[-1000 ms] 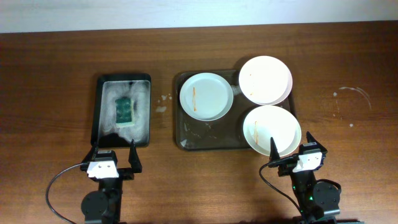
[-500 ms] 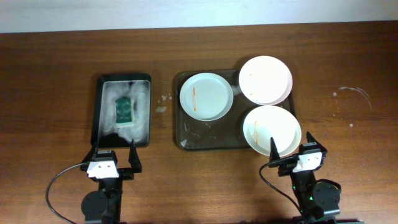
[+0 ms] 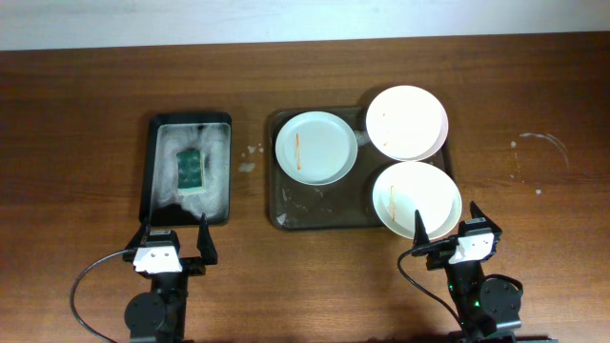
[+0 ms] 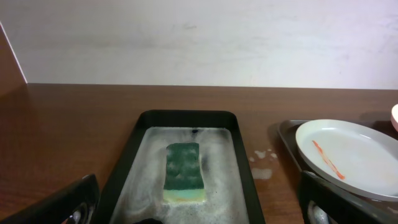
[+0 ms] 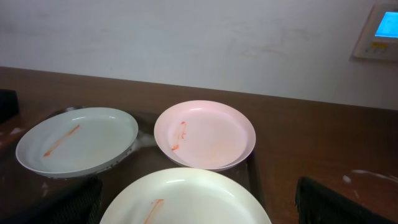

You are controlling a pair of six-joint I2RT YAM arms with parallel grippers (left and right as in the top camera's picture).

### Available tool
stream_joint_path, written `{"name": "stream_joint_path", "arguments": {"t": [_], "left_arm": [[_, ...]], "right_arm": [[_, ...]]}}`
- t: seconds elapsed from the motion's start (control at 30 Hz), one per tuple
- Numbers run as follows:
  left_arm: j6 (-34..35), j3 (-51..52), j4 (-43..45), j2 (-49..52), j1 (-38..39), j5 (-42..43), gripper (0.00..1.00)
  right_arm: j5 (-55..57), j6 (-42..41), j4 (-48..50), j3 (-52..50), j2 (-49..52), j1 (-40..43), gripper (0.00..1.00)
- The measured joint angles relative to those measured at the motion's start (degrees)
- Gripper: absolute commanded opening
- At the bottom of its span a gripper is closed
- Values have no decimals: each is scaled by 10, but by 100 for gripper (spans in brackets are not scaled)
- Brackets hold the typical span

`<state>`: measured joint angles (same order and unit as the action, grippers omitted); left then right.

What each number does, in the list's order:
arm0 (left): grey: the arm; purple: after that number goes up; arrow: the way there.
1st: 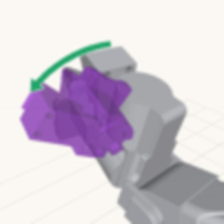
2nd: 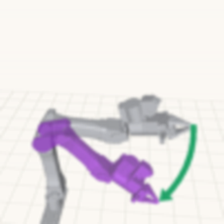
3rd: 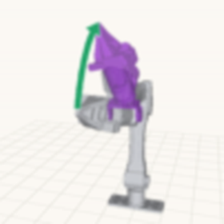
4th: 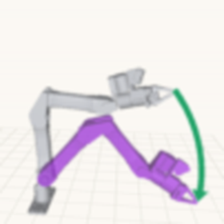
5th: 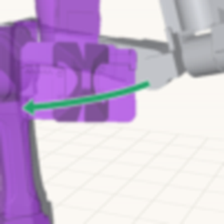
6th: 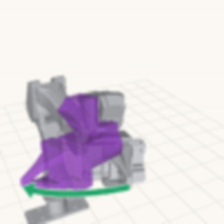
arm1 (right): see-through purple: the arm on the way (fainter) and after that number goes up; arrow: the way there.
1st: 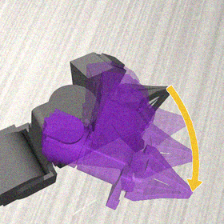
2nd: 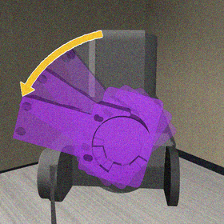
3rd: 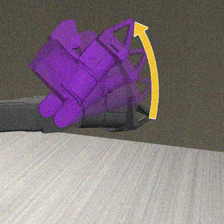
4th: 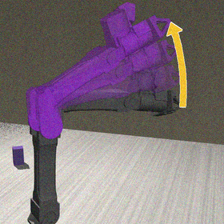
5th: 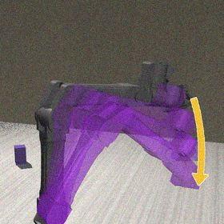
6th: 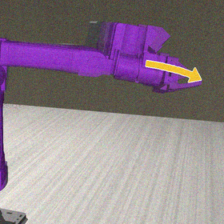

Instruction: Clean dirty plates on tray and stack at the side

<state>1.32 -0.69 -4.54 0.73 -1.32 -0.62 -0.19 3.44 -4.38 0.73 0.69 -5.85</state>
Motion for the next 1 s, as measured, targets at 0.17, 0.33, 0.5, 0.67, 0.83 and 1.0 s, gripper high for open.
{"name": "stream_joint_path", "arguments": {"t": [0.17,0.33,0.5,0.67,0.83,1.0], "left_arm": [[0,0,0,0,0,0,99],[0,0,0,0,0,-3,99],[0,1,18,0,0,-2,99],[0,0,61,0,0,-2,99],[0,-51,7,4,0,0,99],[0,-174,-37,56,0,0,99]], "right_arm": [[0,0,0,0,0,0,98],[-18,0,2,0,0,0,98],[-34,0,3,0,0,0,98],[-61,0,-5,33,0,0,98],[-110,0,-33,107,14,0,98],[-126,0,-84,191,84,0,98]]}}
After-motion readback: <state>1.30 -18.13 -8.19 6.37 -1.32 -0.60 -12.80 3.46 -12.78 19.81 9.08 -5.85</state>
